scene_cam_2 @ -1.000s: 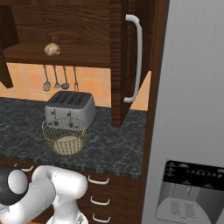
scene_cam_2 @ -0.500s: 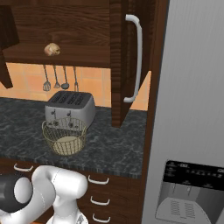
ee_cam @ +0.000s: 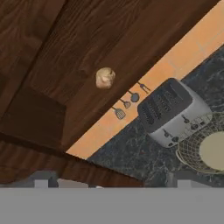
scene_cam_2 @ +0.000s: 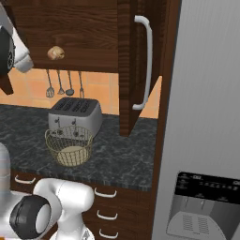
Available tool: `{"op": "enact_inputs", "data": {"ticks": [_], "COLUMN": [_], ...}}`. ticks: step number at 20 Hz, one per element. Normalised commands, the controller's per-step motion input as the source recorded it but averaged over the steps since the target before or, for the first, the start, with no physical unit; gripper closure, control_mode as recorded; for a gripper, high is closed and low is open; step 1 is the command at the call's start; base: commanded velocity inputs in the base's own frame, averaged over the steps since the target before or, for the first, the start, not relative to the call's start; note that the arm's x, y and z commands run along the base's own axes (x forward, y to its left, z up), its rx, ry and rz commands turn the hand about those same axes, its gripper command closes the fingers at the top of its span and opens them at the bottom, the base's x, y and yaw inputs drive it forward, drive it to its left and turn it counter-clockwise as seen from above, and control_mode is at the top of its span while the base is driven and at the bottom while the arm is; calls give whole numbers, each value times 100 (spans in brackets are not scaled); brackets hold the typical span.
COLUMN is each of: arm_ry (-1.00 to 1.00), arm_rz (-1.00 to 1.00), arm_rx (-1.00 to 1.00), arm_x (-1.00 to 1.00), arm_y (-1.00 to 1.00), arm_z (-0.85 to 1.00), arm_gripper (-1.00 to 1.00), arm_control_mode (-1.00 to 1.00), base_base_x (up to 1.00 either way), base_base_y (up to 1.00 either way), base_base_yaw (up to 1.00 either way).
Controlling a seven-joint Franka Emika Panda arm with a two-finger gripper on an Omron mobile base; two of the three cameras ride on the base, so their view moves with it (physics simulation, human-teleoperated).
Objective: Open the cabinet, pick up the bread from the cabinet and place it in the basket. Then move the basket to the dining counter.
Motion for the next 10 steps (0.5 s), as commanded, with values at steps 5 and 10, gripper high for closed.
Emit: {"op": "enact_inputs", "data": {"ticks": [5, 10], "arm_ry": [19, 14], "arm_rz": [7, 19], "arm_rx": [33, 30], "arm_x": [98, 100], "arm_y": [25, 17], "arm_z": [-23, -4], "arm_gripper": [-100, -100], "arm_control_mode": [-100, -100], "base_base_x": [0, 0], "base_base_y": [0, 0], "base_base_yaw": [0, 0]}}
